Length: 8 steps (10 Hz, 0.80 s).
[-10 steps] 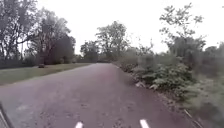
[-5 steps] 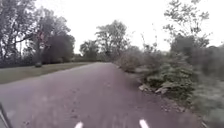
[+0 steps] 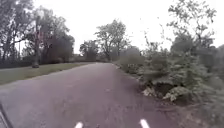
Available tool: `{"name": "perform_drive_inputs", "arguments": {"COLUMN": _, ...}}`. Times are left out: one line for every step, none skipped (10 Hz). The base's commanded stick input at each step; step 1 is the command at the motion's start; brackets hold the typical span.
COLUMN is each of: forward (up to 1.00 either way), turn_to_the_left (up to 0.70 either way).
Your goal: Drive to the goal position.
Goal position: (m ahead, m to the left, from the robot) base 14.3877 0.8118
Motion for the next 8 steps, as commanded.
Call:
{"name": "perform_drive_inputs", "arguments": {"forward": 0.70, "turn_to_the_left": 0.00}}
{"name": "perform_drive_inputs", "arguments": {"forward": 0.70, "turn_to_the_left": 0.00}}
{"name": "perform_drive_inputs", "arguments": {"forward": 0.70, "turn_to_the_left": 0.00}}
{"name": "perform_drive_inputs", "arguments": {"forward": 0.70, "turn_to_the_left": 0.05}}
{"name": "perform_drive_inputs", "arguments": {"forward": 0.70, "turn_to_the_left": 0.17}}
{"name": "perform_drive_inputs", "arguments": {"forward": 0.70, "turn_to_the_left": 0.29}}
{"name": "perform_drive_inputs", "arguments": {"forward": 0.70, "turn_to_the_left": 0.35}}
{"name": "perform_drive_inputs", "arguments": {"forward": 0.70, "turn_to_the_left": 0.35}}
